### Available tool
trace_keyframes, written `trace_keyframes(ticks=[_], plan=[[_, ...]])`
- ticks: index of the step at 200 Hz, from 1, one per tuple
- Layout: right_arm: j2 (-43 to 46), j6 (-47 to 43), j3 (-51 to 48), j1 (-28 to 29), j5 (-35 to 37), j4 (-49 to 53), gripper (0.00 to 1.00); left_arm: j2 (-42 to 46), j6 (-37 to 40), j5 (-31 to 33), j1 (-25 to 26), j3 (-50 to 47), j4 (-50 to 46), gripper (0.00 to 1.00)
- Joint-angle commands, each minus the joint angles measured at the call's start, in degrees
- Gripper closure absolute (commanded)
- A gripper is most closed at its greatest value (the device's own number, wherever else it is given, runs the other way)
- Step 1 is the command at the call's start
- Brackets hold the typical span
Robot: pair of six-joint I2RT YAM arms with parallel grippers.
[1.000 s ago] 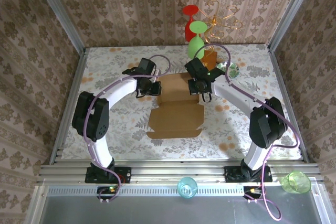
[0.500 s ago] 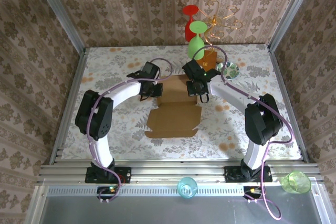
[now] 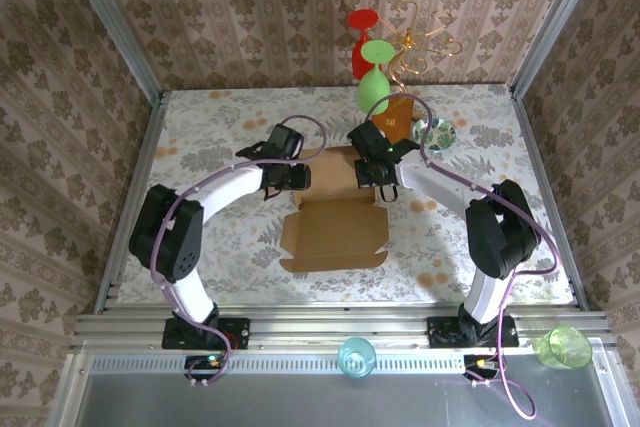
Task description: Fold the paper box
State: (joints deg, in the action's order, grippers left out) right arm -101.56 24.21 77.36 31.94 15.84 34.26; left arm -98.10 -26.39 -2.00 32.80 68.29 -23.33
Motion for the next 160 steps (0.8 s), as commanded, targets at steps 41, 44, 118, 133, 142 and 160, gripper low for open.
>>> trace_keyframes(ticks=[41, 44, 118, 133, 142, 160], plan=[[2.4, 0.4, -0.3, 0.3, -0.5, -2.0, 1.0, 5.2, 1.9, -4.1, -3.9, -3.7, 1.7, 0.55], [2.4, 0.4, -0.3, 0.3, -0.5, -2.0, 1.0, 5.2, 2.0, -4.1, -3.9, -3.8, 1.7, 0.55], [2.6, 0.9, -0.5, 0.4, -1.2, -1.9, 1.0, 1.0, 2.0, -2.1, -3.3, -2.1, 4.1, 0.84], [2.8, 1.0, -0.7, 0.4, -0.9, -1.8, 1.0, 0.2, 1.4, 1.1, -2.7, -1.0, 2.4, 1.0], [3.0, 1.1, -0.8, 0.4, -0.7, -1.8, 1.0, -0.1, 1.3, 3.5, -2.0, -0.3, 1.0, 1.0], [3.1, 1.8, -0.9, 0.4, -0.5, -1.7, 1.0, 0.0, 1.0, 7.5, -0.5, 0.2, -0.3, 1.0]])
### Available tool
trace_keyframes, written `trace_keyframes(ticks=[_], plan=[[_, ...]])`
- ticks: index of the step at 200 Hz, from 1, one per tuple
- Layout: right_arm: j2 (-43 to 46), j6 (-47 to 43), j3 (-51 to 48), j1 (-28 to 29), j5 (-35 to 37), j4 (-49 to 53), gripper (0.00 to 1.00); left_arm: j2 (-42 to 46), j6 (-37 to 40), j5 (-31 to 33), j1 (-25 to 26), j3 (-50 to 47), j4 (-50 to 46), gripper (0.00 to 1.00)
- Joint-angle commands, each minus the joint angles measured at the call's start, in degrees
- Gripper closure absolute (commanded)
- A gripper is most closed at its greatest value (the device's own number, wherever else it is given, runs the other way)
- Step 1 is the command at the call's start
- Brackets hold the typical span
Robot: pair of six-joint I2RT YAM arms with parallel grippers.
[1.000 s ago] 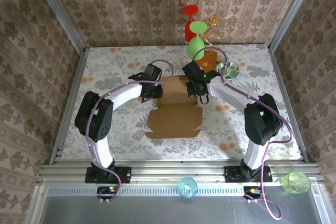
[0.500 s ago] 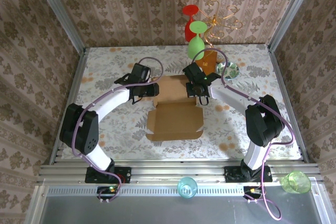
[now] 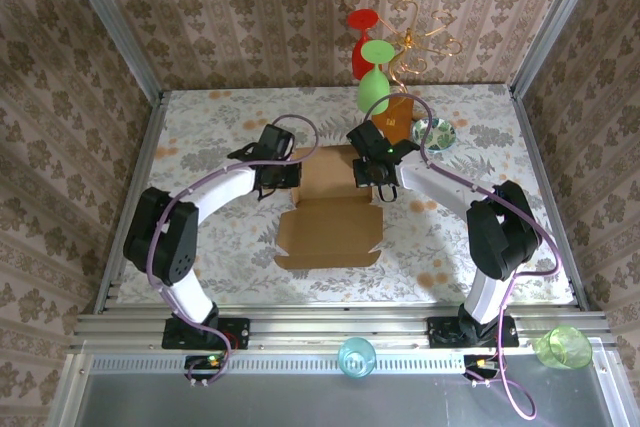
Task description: Fold the paper box
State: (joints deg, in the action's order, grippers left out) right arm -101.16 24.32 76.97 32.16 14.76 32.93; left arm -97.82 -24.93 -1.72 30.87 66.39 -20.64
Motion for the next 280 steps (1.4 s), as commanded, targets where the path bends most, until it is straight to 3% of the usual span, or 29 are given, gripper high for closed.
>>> trace_keyframes(ticks=[1, 29, 56, 77, 122, 157, 181, 210, 229, 253, 280], plan=[[2.7, 1.8, -0.6, 0.2, 0.6, -0.4, 1.0, -0.2, -0.5, 7.4, 1.6, 2.2, -3.0, 1.0], [2.9, 3.7, -1.2, 0.3, 0.6, -1.0, 1.0, 1.0, -1.5, 8.4, 2.9, 1.9, -2.6, 1.0], [3.8, 6.9, -2.8, 0.1, 0.8, -1.9, 1.0, 4.2, -3.4, 9.5, 3.1, 2.3, -4.4, 0.6], [5.4, 10.3, -4.6, -0.2, 0.7, -4.8, 1.0, 8.5, -6.6, 8.5, 2.4, 2.8, -6.7, 0.45], [7.6, 23.0, -8.0, -0.2, 1.2, -7.4, 1.0, 19.7, -20.9, 8.9, -1.1, 2.3, -18.6, 0.46], [8.3, 32.2, -10.5, -0.3, 1.6, -9.6, 1.0, 26.2, -36.1, 9.3, -4.4, 2.2, -35.2, 0.48], [7.8, 35.3, -10.8, -0.2, 2.1, -9.2, 1.0, 27.9, -42.9, 4.8, -4.3, 2.5, -43.1, 0.43], [7.2, 37.8, -11.1, -0.1, 2.7, -8.5, 1.0, 31.2, -50.8, 0.8, -2.1, -0.9, -43.8, 0.4], [7.2, 38.5, -11.3, 0.0, 2.5, -8.6, 1.0, 33.2, -54.6, -0.7, -0.8, -4.1, -39.2, 0.38], [7.1, 39.3, -11.6, 0.0, 2.2, -8.6, 1.0, 33.9, -57.0, -1.4, 0.3, -6.8, -33.2, 0.34], [7.0, 39.9, -11.4, 0.0, 1.8, -8.5, 1.0, 31.6, -58.2, -3.1, 2.0, -6.8, -33.2, 0.35]])
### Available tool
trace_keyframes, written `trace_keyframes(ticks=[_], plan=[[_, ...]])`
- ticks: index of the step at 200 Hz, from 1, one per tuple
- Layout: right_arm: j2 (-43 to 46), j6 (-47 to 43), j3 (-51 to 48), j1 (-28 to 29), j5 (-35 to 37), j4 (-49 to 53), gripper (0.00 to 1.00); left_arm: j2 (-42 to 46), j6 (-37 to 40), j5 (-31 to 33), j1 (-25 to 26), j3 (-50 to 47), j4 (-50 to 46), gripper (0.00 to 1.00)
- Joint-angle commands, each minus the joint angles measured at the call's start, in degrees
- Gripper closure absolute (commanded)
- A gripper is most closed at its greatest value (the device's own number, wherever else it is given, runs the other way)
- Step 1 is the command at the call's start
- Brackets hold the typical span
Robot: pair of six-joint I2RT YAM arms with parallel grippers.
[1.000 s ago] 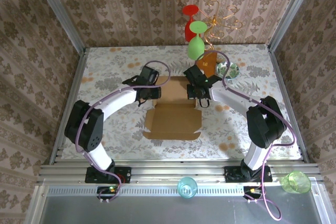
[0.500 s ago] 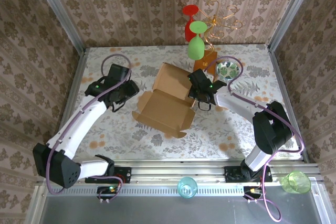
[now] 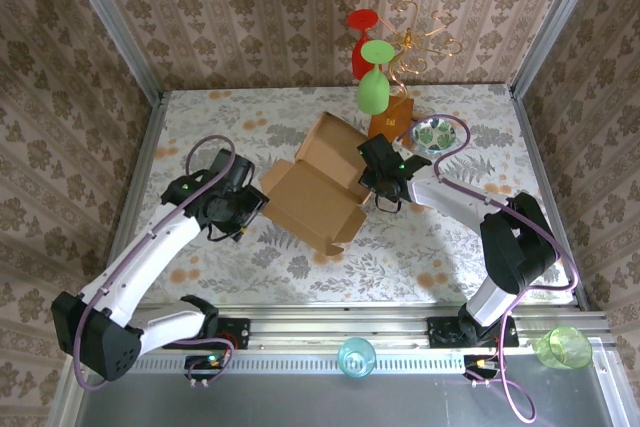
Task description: Fold the paper box
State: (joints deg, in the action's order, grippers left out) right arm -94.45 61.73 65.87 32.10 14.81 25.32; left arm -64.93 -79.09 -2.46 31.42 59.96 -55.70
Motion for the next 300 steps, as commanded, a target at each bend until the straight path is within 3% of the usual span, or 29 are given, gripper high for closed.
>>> trace_keyframes(ticks=[1, 70, 201, 251, 279, 300], plan=[[0.2, 2.5, -0.4, 0.0, 1.7, -1.0, 1.0, -1.4, -4.1, -2.3, 1.5, -0.4, 1.9, 0.35], [-0.5, 4.3, -0.7, 0.1, -0.1, -1.4, 1.0, -4.6, -7.3, 0.7, 4.7, -0.7, 8.3, 0.48], [-1.3, 8.9, -1.7, 0.9, -2.0, -1.1, 1.0, -10.8, -2.0, 7.9, 5.3, 6.5, 1.8, 1.0], [-2.9, 13.7, 0.8, 2.5, -4.9, 3.1, 1.0, -16.3, 7.9, 14.1, 5.1, 15.1, -7.3, 1.0], [-2.3, 15.1, 3.3, 2.8, -7.8, 8.9, 0.66, -20.9, 21.3, 18.8, 3.3, 21.6, -12.4, 1.0], [0.5, 13.7, 3.3, 3.1, -10.2, 9.5, 0.49, -23.9, 32.0, 20.9, 1.2, 25.9, -15.0, 1.0]])
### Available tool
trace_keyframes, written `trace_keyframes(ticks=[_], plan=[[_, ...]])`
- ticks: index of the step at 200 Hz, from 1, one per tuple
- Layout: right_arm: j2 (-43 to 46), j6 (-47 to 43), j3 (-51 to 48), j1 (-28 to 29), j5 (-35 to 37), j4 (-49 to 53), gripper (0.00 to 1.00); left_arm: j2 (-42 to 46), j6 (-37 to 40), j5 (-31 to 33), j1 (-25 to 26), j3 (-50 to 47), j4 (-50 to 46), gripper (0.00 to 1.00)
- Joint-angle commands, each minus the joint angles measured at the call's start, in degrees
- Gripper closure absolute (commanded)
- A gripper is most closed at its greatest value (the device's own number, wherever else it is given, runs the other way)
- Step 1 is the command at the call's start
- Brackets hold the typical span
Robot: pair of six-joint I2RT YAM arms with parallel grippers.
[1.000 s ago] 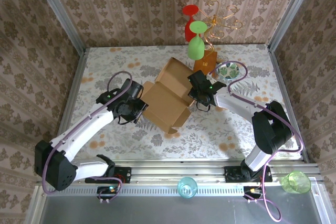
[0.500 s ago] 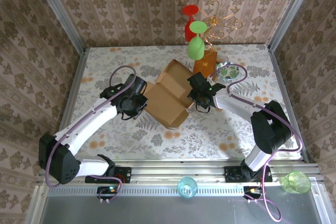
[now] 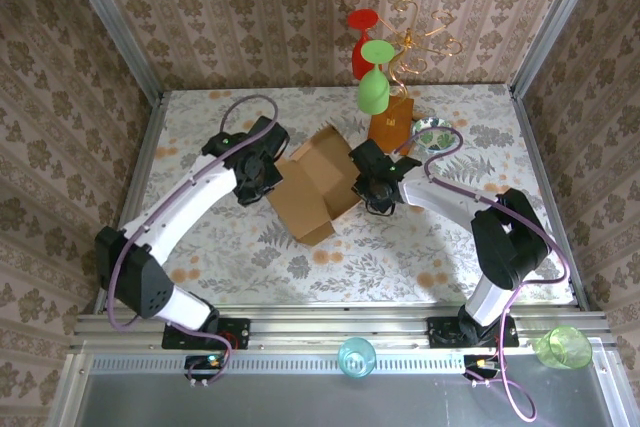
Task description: Fold the paper box
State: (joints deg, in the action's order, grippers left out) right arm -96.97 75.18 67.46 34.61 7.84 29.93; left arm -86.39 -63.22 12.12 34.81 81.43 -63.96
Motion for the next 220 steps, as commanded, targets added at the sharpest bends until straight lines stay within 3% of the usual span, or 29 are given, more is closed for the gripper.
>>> trace_keyframes(ticks=[1, 36, 71, 93, 122, 147, 168, 185, 202, 220], plan=[[3.2, 0.2, 1.8, 0.5, -3.3, 4.9, 0.49, -2.6, 16.7, 6.4, -2.3, 4.6, -6.9, 1.0], [8.1, 1.0, 2.8, 1.4, -7.8, 8.2, 0.39, -7.5, 33.7, 13.8, -3.9, 12.9, -10.5, 1.0], [12.2, -1.9, 2.8, 1.4, -9.3, 3.8, 0.42, -11.7, 51.3, 16.7, -3.4, 19.5, -8.8, 1.0], [12.9, -9.2, 4.5, 0.3, -9.6, 1.1, 0.48, -12.0, 62.7, 20.4, -1.5, 20.1, -3.1, 1.0], [12.3, -11.2, 6.3, -3.0, -15.1, -2.0, 0.55, -12.6, 77.5, 25.0, 1.7, 19.9, 6.3, 1.0], [12.1, -13.4, 4.9, -5.4, -22.3, -12.3, 0.6, -12.4, 92.4, 26.4, 4.7, 17.1, 16.1, 1.0], [11.6, -24.3, 4.6, -7.5, -26.0, -16.8, 0.61, -12.3, 101.5, 23.4, 5.7, 14.8, 20.8, 1.0], [12.7, -32.4, 0.7, -10.4, -31.2, -23.8, 0.59, -11.7, 104.4, 17.0, 5.5, 14.7, 20.6, 1.0], [14.9, -40.5, -4.4, -12.6, -31.7, -29.8, 0.58, -10.7, 106.2, 10.8, 5.4, 14.4, 19.4, 1.0], [14.4, -40.6, -5.3, -15.7, -29.9, -28.0, 0.56, -10.1, 107.4, 7.1, 5.5, 14.5, 18.2, 1.0]])
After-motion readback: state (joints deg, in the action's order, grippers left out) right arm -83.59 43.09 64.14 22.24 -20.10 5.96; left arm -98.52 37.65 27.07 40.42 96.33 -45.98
